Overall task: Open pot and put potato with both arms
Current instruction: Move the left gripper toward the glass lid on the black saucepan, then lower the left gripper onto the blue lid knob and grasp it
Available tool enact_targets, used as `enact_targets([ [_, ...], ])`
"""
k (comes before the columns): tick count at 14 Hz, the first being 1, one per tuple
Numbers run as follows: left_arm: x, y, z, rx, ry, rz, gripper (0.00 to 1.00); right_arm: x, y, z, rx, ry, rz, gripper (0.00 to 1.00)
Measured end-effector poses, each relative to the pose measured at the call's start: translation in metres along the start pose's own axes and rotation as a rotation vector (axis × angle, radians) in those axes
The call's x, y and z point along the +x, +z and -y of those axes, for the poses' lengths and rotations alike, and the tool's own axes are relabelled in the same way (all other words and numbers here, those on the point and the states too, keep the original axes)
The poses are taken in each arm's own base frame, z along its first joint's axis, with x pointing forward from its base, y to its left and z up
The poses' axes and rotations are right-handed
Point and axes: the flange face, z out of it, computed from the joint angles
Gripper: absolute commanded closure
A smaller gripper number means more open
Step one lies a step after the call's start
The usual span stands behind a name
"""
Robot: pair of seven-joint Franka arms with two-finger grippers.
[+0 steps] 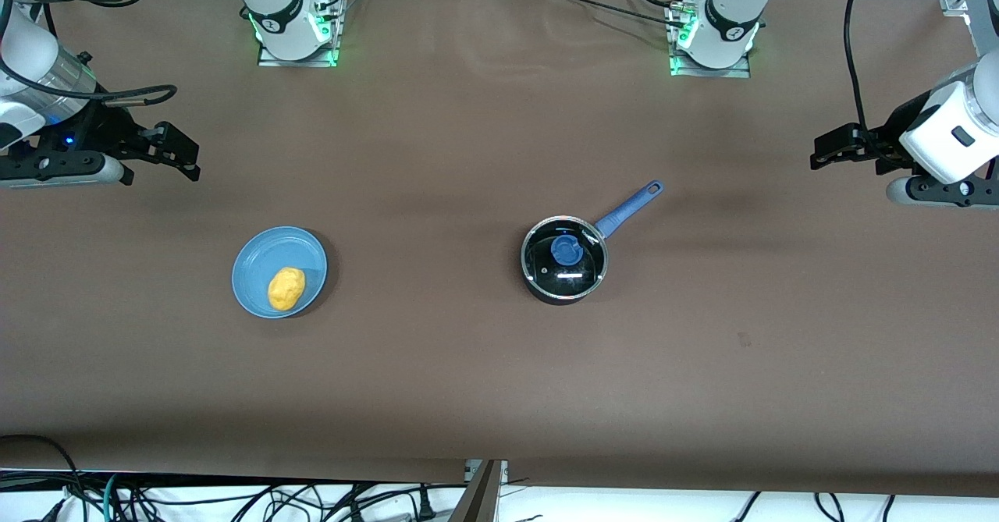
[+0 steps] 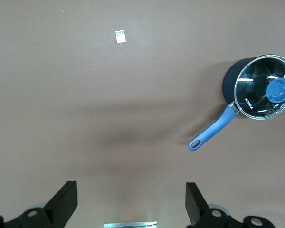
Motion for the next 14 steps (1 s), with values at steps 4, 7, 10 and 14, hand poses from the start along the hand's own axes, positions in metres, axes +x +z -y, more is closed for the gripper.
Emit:
enact_targets([
  [4, 0.000, 0.000, 0.000, 0.000, -0.001, 0.000, 0.00, 0.002, -0.015, 0.000, 0.001, 0.000, -0.027, 0.00],
  [7, 0.002, 0.005, -0.005, -0.002, 0.008, 0.007, 0.00, 0.001, -0.028, 0.001, 0.002, -0.002, -0.028, 0.00],
  [10, 0.020, 0.031, -0.042, -0.012, 0.033, -0.026, 0.00, 0.002, -0.026, -0.001, 0.001, 0.004, -0.023, 0.00],
  [14, 0.050, 0.105, -0.126, -0.061, -0.075, -0.046, 0.00, 0.003, -0.024, -0.007, -0.001, 0.014, -0.018, 0.00],
])
